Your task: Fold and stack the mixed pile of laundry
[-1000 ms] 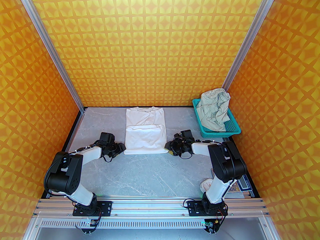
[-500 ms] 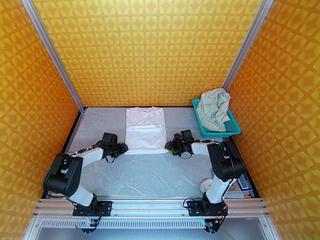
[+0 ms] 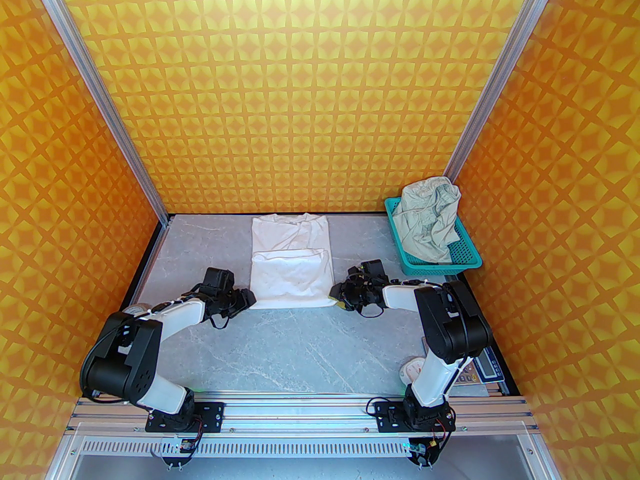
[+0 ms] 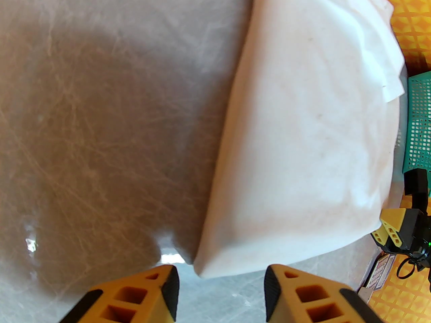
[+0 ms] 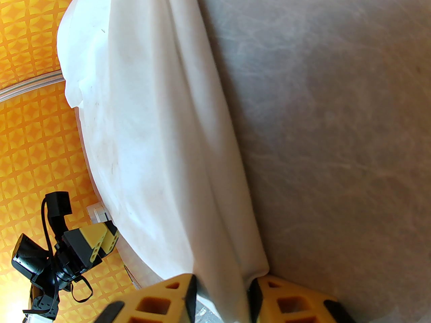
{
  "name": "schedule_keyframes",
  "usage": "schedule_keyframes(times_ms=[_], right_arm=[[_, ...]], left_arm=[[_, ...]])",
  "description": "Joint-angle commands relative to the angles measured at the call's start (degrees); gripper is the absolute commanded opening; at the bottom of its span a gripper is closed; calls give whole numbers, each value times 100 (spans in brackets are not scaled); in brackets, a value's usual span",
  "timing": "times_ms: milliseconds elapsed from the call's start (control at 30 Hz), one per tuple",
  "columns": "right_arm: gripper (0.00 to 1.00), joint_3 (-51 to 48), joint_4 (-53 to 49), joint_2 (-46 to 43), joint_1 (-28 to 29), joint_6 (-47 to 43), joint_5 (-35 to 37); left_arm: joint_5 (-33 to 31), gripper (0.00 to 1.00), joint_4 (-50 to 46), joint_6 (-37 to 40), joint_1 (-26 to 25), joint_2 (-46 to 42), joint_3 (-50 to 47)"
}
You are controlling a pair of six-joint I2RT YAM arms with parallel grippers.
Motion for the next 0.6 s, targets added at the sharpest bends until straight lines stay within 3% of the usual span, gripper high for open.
schedule_keyframes(times_ms=[0,333,567], right_arm=[[32,-75,159,140,27,34,59],[30,-132,256,160,27,59,31],[29,-135,262,141,16,60,24]], left_arm=[[-107,43,207,-154,-120,204,34],[-76,32,459,-260,-250,534,242],[-76,31,387,-263,-265,439,297]])
